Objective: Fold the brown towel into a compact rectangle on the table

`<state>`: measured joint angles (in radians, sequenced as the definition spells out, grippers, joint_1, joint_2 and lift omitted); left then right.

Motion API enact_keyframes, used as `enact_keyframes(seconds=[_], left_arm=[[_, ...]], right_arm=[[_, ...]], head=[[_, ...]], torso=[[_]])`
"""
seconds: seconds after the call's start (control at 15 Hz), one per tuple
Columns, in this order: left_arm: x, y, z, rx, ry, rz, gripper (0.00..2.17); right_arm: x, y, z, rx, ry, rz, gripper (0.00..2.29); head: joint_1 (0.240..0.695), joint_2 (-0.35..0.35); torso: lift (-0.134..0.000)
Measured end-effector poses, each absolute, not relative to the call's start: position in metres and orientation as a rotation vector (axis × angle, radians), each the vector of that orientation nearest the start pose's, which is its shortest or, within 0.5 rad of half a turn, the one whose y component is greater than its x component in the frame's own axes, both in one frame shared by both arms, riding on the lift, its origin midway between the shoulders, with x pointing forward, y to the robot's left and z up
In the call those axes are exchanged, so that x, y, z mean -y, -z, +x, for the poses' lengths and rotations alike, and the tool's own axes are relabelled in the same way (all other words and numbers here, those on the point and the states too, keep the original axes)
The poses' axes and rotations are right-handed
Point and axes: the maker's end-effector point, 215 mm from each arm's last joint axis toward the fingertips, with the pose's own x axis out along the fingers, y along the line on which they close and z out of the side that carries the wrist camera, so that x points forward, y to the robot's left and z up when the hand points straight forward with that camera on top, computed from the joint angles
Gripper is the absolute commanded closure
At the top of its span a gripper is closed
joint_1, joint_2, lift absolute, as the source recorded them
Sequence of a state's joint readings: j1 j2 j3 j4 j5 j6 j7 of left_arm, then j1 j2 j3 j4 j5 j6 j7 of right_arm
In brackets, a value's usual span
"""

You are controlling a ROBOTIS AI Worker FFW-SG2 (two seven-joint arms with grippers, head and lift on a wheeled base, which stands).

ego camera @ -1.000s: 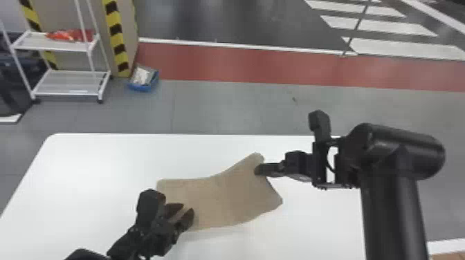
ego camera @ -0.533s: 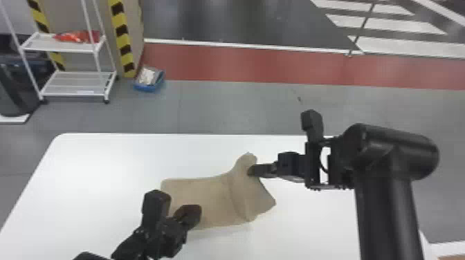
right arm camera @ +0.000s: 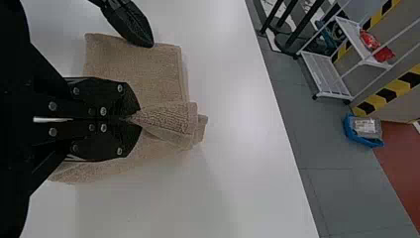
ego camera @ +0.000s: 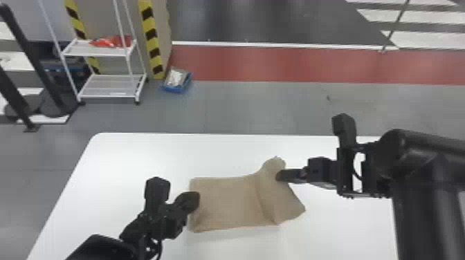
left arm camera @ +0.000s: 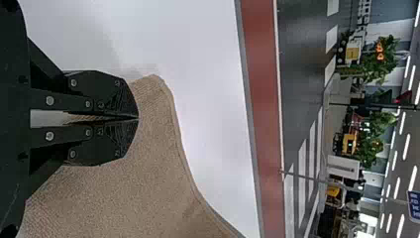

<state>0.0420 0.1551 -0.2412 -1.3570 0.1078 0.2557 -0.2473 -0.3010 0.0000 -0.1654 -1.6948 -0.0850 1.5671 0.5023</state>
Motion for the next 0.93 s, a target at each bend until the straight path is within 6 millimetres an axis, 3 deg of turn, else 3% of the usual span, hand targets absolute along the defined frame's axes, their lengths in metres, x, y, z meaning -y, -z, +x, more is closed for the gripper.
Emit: enact_keyframes(seconds=[0.53,0.93], left_arm=[[-0.094,0.588,0.468,-0.611,0.493,0.039,1.07],[-0.077,0.587,0.457,-0.611,0.522,0.031,1.07]], right_arm=[[0.141,0.435,0.508,-1.048,-0.438,0.410,1.47],[0.117,0.453,0.507,-1.079,-0.450,0.297,1.47]], head=[[0.695,-0.055],[0.695,-0.047]], torso=[[0.000],[0.000]])
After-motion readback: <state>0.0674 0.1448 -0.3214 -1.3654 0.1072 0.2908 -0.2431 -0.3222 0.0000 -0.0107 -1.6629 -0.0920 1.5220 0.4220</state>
